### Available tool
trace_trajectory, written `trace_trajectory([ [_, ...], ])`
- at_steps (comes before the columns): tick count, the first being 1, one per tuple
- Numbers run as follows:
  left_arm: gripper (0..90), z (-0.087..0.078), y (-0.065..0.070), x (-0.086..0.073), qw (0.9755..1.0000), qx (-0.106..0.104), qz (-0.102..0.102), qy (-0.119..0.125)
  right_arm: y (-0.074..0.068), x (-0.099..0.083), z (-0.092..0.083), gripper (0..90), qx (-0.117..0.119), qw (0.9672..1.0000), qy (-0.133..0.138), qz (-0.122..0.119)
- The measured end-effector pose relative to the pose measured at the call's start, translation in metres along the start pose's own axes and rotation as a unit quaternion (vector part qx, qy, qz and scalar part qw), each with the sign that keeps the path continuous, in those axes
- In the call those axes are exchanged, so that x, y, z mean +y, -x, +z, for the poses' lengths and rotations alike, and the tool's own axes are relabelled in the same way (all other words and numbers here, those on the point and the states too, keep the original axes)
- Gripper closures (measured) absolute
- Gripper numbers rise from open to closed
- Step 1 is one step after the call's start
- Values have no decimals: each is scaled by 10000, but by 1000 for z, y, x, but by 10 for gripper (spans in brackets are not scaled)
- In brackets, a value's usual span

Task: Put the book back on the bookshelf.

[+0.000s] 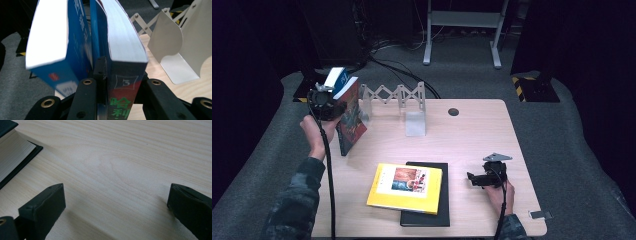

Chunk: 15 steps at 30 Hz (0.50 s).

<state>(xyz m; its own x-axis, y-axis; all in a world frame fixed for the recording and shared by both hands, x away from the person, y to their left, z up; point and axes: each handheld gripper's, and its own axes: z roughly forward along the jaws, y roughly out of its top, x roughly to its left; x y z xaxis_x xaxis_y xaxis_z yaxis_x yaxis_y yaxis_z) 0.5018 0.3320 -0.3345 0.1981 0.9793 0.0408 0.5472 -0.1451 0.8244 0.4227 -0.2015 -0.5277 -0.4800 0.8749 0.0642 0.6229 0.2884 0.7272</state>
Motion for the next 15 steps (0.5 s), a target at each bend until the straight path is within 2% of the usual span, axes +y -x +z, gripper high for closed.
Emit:
trace_trajectory([
  [8,712,-10,-5,-17,9998,-139,0,-118,-1,0,0,11,-21,10000,-54,11],
  [15,670,-12,-8,-19,9994,-212,45,-286,-2,0,0,11,-43,10000,-32,30],
])
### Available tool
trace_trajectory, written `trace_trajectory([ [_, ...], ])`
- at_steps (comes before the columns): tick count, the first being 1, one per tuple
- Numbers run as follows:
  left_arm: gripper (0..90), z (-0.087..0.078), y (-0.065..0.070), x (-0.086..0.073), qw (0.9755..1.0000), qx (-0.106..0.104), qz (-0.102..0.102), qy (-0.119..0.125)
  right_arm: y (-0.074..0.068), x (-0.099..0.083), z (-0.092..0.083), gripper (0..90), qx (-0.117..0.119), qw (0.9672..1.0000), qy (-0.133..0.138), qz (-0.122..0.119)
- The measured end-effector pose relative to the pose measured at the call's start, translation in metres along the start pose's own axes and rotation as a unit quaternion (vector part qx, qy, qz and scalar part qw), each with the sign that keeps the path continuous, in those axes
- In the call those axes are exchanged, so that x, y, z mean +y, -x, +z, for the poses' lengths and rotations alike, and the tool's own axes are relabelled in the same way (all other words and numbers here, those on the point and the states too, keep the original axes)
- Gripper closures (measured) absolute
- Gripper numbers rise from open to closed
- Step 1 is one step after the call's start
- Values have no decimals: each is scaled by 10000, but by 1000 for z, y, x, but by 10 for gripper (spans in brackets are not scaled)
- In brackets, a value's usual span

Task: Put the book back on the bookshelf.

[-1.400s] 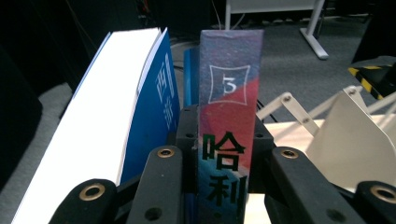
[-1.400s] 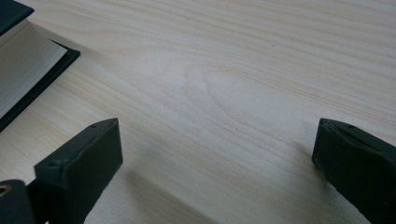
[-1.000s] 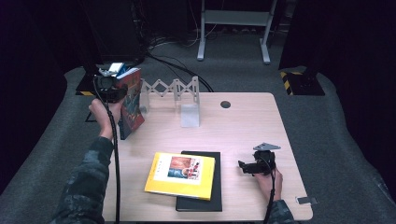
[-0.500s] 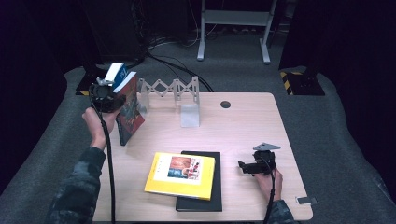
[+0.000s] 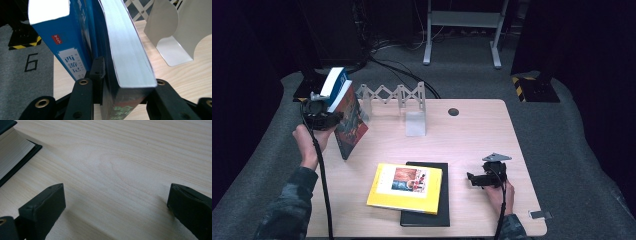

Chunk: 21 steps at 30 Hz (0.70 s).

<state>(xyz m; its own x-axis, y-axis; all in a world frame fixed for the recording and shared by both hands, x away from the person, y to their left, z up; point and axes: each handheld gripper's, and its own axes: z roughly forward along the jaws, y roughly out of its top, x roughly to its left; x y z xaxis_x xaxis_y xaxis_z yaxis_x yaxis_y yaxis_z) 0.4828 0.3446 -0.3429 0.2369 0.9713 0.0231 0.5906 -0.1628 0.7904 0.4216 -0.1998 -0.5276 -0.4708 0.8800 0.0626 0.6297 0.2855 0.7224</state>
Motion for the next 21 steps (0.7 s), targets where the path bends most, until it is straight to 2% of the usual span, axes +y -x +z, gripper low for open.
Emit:
trace_trajectory([
  [4,632,0,1,1,10000,36,70,-20,0,0,0,12,-1,10000,2,3],
  [6,622,0,3,3,9998,126,123,9,0,0,0,12,-3,10000,-3,0],
  [8,612,0,4,6,9999,95,104,51,0,0,0,12,-2,10000,-3,-1],
  [9,606,-2,4,12,9998,98,192,-14,0,0,0,12,-6,10000,-4,-5],
  [10,605,-2,4,12,9998,98,192,-14,0,0,0,12,-6,10000,-4,-5],
  [11,605,-1,8,18,9994,170,312,-57,0,0,0,12,-3,10000,-5,-5],
  [12,606,-1,8,18,9994,170,312,-57,0,0,0,12,-3,10000,-5,-5],
  [13,607,2,10,24,9989,172,402,-170,0,0,0,12,-5,10000,-3,-5],
  [16,611,5,14,29,9985,218,470,-204,0,0,0,12,-4,10000,-1,-2],
  [18,641,11,17,35,9972,334,570,-338,0,0,0,13,-1,10000,4,1],
  [19,687,13,18,36,9971,356,576,-335,0,0,0,13,1,10000,6,9],
  [21,717,13,18,37,9973,361,544,-350,0,0,0,13,-4,10000,-6,19],
])
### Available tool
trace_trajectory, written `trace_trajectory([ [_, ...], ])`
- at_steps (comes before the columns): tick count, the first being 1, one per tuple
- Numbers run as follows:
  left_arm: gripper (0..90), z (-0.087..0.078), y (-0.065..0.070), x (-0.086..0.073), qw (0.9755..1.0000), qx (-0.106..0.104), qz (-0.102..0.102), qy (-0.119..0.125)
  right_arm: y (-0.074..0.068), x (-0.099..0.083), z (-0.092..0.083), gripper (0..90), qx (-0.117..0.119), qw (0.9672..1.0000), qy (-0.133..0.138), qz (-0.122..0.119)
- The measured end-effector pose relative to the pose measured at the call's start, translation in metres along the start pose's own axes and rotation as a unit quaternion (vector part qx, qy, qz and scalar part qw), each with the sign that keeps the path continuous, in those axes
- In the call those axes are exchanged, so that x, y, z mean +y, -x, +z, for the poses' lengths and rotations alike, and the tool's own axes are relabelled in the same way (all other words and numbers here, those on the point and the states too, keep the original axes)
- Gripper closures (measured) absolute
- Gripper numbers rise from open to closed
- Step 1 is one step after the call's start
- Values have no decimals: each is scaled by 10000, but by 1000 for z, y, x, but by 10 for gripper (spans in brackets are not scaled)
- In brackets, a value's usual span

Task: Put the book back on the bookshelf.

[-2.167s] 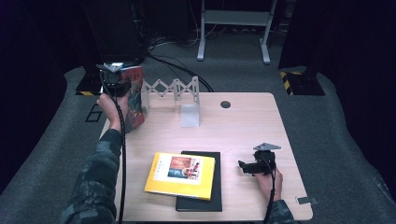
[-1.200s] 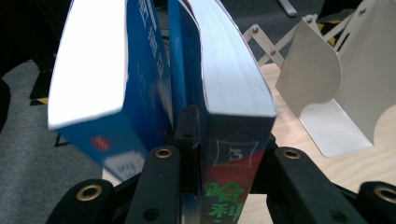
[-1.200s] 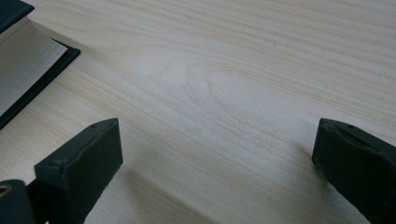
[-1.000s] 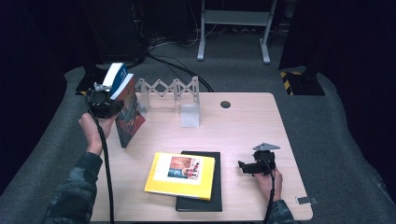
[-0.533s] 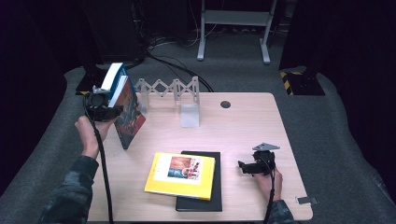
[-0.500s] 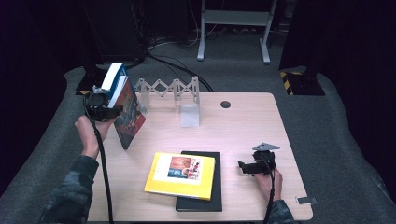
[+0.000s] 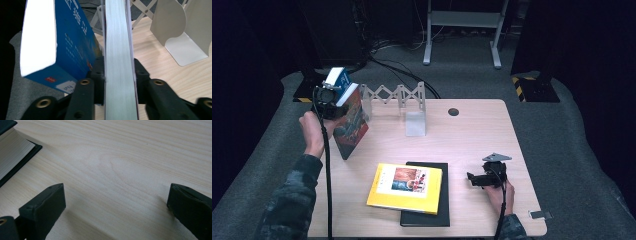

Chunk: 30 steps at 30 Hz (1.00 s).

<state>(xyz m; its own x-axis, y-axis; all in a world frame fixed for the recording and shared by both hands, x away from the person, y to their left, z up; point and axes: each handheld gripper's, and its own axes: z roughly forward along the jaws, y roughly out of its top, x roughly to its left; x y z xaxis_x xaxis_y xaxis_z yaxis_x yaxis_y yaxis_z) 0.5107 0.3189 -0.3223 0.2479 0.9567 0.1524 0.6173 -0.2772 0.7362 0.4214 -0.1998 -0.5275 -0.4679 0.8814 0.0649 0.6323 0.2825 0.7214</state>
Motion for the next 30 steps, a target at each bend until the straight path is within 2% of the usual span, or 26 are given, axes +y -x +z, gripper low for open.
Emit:
trace_trajectory([
  [2,726,0,0,1,10000,41,-15,-40,0,0,0,13,-5,10000,10,2],
  [3,728,-1,-3,1,9999,-10,-115,-1,0,0,0,13,-2,10000,6,-21],
  [4,728,-1,-3,1,9999,-10,-115,-1,0,0,0,13,-1,10000,3,-23],
  [7,729,0,-10,2,9996,-63,-283,42,0,0,0,13,-1,10000,9,-27],
  [8,729,1,-13,5,9991,-61,-409,51,0,0,0,13,-1,10000,3,-29],
  [9,729,1,-13,5,9991,-61,-409,51,0,0,0,13,-1,10000,3,-29],
  [10,729,3,-15,9,9989,-2,-472,82,0,0,0,14,-1,10000,6,-23],
  [14,730,4,-14,13,9987,105,-467,178,0,0,0,14,-2,10000,2,-30],
  [17,730,4,-14,18,9977,174,-547,371,0,0,0,14,-2,10000,6,-22],
  [21,730,8,-16,28,9966,271,-651,419,0,0,0,14,-4,10000,9,-34],
  [26,730,23,-13,43,9949,482,-730,499,0,0,0,14,-2,10000,15,-39],
  [29,730,29,-11,47,9944,499,-784,507,1,0,0,15,3,10000,13,-45],
  [30,730,35,-9,48,9939,485,-836,532,0,0,0,15,2,10000,22,-39],
])
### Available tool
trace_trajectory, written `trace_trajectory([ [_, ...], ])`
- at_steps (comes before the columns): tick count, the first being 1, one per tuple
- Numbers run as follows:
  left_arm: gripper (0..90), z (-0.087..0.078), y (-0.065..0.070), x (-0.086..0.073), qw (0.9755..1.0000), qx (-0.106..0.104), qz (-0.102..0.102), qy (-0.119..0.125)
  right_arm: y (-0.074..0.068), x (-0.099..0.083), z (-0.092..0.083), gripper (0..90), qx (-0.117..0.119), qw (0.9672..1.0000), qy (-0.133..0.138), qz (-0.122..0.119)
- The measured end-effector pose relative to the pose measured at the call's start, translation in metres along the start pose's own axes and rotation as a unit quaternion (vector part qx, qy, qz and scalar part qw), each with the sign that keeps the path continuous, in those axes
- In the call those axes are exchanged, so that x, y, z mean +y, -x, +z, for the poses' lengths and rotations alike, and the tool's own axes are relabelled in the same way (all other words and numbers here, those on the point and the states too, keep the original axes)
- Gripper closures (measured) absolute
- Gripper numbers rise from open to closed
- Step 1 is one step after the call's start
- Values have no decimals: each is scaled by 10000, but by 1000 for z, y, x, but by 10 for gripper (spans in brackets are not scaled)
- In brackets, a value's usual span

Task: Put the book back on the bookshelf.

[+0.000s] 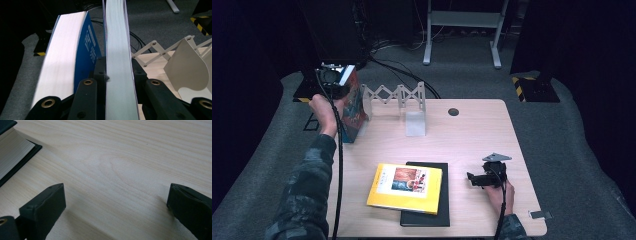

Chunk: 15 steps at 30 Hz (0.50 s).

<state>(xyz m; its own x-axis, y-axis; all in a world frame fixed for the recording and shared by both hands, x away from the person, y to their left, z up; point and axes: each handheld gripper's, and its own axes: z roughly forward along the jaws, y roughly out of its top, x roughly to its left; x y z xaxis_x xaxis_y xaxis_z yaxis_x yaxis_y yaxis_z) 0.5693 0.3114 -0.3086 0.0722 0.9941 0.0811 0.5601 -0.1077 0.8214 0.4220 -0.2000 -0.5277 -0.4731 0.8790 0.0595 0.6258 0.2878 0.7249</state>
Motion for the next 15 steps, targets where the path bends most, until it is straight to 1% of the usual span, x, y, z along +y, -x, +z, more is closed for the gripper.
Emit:
trace_trajectory([
  [1,730,0,0,0,10000,0,0,0,0,0,0,15,0,10000,0,0],
  [2,730,7,3,0,10000,-20,-70,12,0,0,0,15,4,10000,0,12],
  [3,729,7,3,0,10000,-20,-70,12,0,0,0,15,4,10000,0,12],
  [6,730,17,9,0,10000,-12,-72,-17,0,0,0,15,9,10000,-8,-14],
  [9,730,20,11,0,9999,-36,-105,7,1,0,0,15,8,10000,-2,-12],
  [10,729,23,10,1,9998,-60,-185,3,0,0,0,15,1,10000,-16,18],
  [11,729,23,10,1,9998,-60,-185,3,0,0,0,15,1,10000,-16,18],
  [13,728,27,9,-3,9997,-69,-223,-91,0,0,0,15,4,10000,-15,11],
  [15,727,28,9,-5,9998,-51,-205,-60,0,0,0,15,7,10000,-16,1],
])
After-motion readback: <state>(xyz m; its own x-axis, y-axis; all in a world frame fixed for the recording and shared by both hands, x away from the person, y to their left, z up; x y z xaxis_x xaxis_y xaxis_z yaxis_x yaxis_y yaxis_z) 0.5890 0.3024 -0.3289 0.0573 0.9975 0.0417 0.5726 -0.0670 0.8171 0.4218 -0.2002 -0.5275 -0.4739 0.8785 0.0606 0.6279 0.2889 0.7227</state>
